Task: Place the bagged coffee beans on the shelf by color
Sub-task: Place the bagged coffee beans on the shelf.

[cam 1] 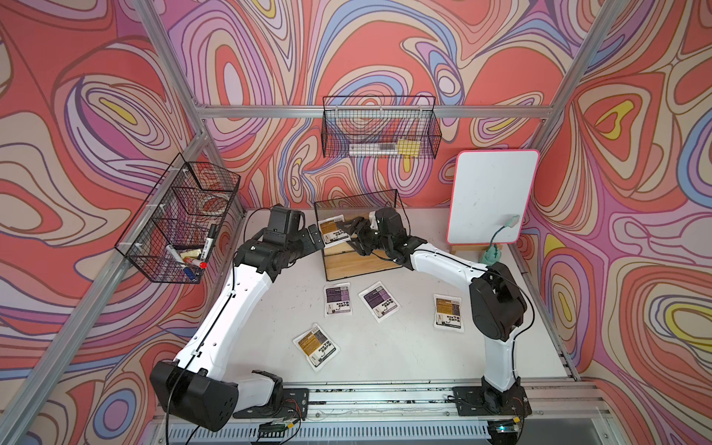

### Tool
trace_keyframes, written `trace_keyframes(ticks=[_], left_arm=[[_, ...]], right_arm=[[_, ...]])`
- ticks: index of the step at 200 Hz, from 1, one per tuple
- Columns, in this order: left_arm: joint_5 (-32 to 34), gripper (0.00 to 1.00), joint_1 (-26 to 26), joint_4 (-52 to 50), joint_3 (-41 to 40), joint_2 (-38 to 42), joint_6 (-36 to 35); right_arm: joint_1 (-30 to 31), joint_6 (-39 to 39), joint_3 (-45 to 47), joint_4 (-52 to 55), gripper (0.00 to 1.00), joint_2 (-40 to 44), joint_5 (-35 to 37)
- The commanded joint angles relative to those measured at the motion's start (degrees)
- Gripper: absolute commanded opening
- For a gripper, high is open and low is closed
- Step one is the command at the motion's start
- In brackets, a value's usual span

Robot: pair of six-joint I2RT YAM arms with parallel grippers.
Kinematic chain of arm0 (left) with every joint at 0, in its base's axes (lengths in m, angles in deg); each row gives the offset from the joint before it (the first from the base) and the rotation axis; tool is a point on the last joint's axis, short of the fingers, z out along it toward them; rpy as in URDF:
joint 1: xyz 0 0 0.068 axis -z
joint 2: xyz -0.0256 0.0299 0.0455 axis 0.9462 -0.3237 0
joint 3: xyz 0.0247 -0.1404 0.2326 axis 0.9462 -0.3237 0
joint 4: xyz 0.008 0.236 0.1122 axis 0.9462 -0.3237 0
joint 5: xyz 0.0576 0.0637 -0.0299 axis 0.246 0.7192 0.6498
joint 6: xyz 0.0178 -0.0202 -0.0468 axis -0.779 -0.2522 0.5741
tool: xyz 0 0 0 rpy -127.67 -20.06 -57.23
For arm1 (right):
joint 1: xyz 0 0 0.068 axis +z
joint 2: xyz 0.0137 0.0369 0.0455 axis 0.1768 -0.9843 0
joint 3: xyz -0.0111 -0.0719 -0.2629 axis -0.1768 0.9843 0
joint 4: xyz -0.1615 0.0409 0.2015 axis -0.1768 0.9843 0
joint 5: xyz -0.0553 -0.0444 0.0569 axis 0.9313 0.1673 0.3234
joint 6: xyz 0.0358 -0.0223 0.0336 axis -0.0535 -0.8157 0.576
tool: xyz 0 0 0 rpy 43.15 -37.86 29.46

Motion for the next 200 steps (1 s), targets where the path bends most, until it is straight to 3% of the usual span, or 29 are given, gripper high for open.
trace_keyframes(ticks=[1,103,200], left_arm=[[0.1,0.99,-0.5,0.7,-0.5,1.4,-0.4],[0.6,0.99,-0.6,-0.6,-1.6,3.0,-0.8],[-0.3,0.99,-0.5,-5.5,-11.6,11.4,0.3]], right_arm=[[0.5,-2.5,1.3,6.0,0.72,2.1,1.0],[0.8,-5.3,5.0,9.6,0.73,6.7,1.5],[0.8,-18.7,13.4,20.8,0.73,21.1,1.1]])
